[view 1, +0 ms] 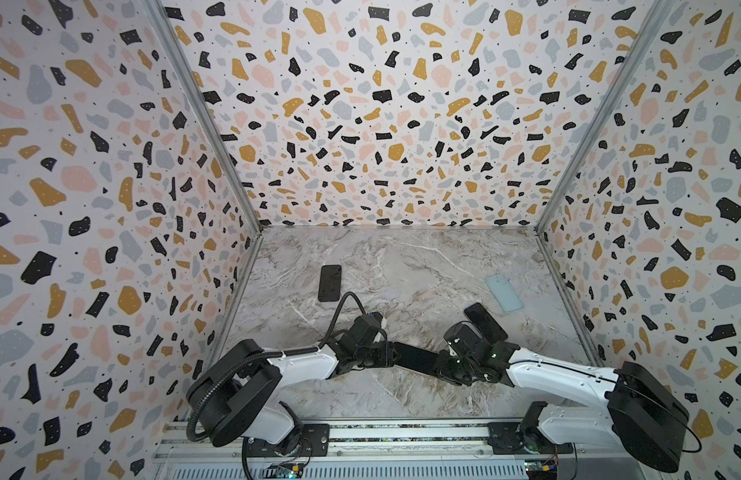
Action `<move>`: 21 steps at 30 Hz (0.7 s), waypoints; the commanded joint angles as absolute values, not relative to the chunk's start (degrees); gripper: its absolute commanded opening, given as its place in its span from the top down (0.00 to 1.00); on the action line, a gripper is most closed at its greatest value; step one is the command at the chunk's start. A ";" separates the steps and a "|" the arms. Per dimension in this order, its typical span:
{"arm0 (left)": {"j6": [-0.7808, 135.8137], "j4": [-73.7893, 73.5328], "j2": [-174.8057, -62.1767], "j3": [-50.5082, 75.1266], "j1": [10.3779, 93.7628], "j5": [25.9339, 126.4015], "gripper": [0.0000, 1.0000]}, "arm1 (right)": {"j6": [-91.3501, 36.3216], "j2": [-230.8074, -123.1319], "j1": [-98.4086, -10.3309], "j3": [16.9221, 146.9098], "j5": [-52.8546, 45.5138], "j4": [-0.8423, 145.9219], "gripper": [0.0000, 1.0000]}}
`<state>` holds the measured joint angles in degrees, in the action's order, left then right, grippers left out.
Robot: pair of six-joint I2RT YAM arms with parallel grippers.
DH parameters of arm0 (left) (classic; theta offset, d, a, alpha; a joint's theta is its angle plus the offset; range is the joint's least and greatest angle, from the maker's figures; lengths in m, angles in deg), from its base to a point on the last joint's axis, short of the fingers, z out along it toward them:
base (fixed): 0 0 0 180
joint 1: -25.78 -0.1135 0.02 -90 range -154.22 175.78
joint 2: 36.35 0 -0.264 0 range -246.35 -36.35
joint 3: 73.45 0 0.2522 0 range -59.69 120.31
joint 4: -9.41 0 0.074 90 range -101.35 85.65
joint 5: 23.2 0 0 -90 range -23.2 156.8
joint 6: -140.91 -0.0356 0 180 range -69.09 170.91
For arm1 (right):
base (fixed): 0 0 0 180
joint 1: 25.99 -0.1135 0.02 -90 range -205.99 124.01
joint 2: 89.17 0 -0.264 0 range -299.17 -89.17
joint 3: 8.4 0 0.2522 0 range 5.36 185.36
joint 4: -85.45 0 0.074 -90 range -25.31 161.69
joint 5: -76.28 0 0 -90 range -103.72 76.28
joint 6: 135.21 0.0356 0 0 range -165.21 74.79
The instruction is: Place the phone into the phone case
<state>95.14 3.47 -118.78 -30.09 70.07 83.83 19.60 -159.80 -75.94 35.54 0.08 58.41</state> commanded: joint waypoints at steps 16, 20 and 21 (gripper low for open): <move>95.80 7.96 -119.80 -32.50 70.21 85.90 0.49 | 17.75 -164.42 -76.72 38.91 3.26 61.58 0.81; 95.98 8.19 -119.89 -32.36 70.43 85.95 0.50 | 17.59 -165.70 -77.24 39.85 3.30 61.64 0.82; 96.02 8.22 -119.91 -32.43 70.47 85.96 0.50 | 17.62 -166.00 -77.40 39.99 3.30 61.62 0.82</move>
<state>95.31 5.98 -118.78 -31.38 69.70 83.09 18.58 -164.30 -76.18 37.66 1.98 57.76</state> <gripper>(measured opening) 0.504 0.187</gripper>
